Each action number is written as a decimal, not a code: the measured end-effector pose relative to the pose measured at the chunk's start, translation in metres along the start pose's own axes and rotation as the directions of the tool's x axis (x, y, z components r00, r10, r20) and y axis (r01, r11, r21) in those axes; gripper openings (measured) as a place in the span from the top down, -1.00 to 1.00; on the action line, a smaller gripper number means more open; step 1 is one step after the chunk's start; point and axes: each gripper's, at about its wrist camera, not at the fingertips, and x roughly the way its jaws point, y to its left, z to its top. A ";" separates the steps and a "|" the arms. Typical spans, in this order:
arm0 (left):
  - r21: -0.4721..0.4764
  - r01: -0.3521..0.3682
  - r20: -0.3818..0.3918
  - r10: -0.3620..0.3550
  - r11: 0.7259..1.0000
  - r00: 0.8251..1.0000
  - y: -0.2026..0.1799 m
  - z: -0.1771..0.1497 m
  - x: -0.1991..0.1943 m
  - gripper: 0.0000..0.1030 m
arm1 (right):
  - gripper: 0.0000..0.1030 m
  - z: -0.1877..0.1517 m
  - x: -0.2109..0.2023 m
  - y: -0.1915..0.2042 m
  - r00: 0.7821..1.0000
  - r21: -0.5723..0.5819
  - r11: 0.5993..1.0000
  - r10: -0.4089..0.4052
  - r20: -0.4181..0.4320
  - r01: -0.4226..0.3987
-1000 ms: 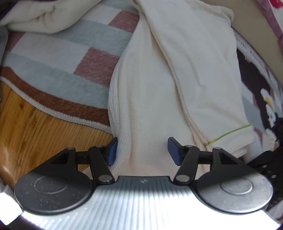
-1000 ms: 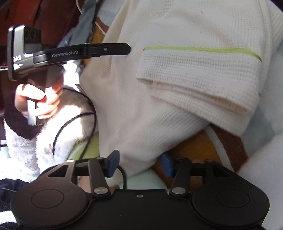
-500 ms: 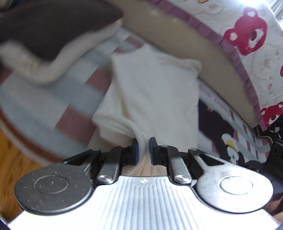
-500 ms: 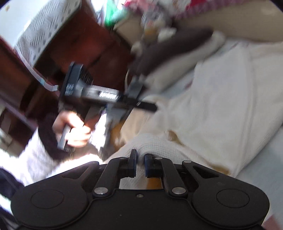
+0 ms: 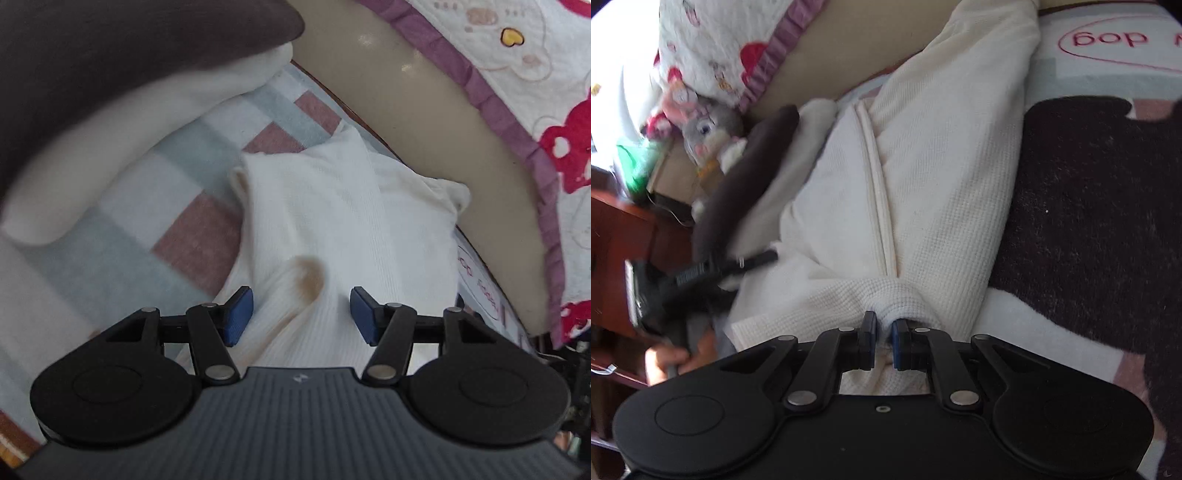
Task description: Fold clothes
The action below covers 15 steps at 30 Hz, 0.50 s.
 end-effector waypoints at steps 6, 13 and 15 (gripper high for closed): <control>-0.023 -0.006 -0.028 0.005 1.000 1.000 0.007 -0.003 -0.027 -0.19 | 0.23 -0.007 -0.029 0.005 0.996 -0.013 1.000 -0.018 0.092 0.020; -0.458 0.144 -0.074 -0.199 0.877 0.977 0.056 -0.056 -0.018 -0.19 | 0.18 -0.037 -0.077 0.035 0.907 -0.384 0.828 -0.322 0.272 0.409; -0.504 0.187 -0.063 -0.252 0.843 0.966 0.063 -0.059 -0.015 -0.19 | 0.18 -0.052 -0.077 0.047 0.904 -0.498 0.756 -0.326 0.275 0.425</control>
